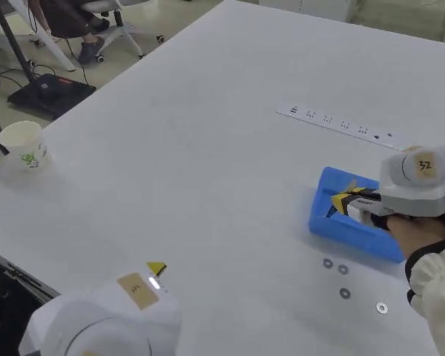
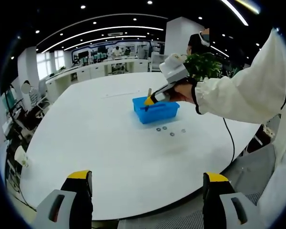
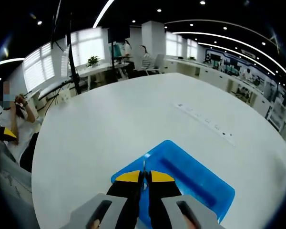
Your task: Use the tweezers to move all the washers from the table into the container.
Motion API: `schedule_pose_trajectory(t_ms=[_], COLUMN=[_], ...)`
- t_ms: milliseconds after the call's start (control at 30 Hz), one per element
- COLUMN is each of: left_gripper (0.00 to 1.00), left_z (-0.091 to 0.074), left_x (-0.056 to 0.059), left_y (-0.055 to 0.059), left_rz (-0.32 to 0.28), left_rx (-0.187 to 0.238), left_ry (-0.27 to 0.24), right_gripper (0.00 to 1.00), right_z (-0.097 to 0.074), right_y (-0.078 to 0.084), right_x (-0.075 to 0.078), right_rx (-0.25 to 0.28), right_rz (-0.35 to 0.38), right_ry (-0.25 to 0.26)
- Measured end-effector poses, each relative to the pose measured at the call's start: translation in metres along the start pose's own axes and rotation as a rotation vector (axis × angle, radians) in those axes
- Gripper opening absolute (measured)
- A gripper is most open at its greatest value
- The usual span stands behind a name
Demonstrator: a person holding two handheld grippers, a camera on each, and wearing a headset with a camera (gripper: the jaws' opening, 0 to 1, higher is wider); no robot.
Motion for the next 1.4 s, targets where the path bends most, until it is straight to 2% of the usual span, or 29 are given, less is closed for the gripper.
schedule_pose_trajectory(t_ms=[400,867,1167,1400], left_gripper=[0.99,0.99,0.99,0.99], left_z=[-0.005,-0.01,-0.013,-0.015], left_x=[-0.002,0.002,0.004,0.004], left_y=[-0.002,-0.006,-0.006,-0.004], left_rz=[0.005,0.017,0.022,0.022], left_rx=[0.011,0.036,0.049,0.053], left_ry=[-0.004,-0.008,-0.013,-0.018], right_gripper=[0.02,0.02,0.02,0.02], right_z=[-0.003,-0.039,-0.064,-0.075], right_y=[0.0,-0.019,-0.018,-0.014], right_x=[-0.002,-0.008,-0.019,-0.031], right_rx=[-0.004,0.073,0.105,0.11], right_rz=[0.008,-0.007,0.005,-0.005], right_ry=[0.01,0.02,0.01,0.005])
Point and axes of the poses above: the centre of the closed fingertips' face, and the gripper's own axes: z roughly forward along the fingers, x roughly to its right, y roughly out of its underside, the point moved 6 cm from there along -z, roughly backward along the fingers, and after that the axes turned 9 degrees about z, right-handed, at the moved point
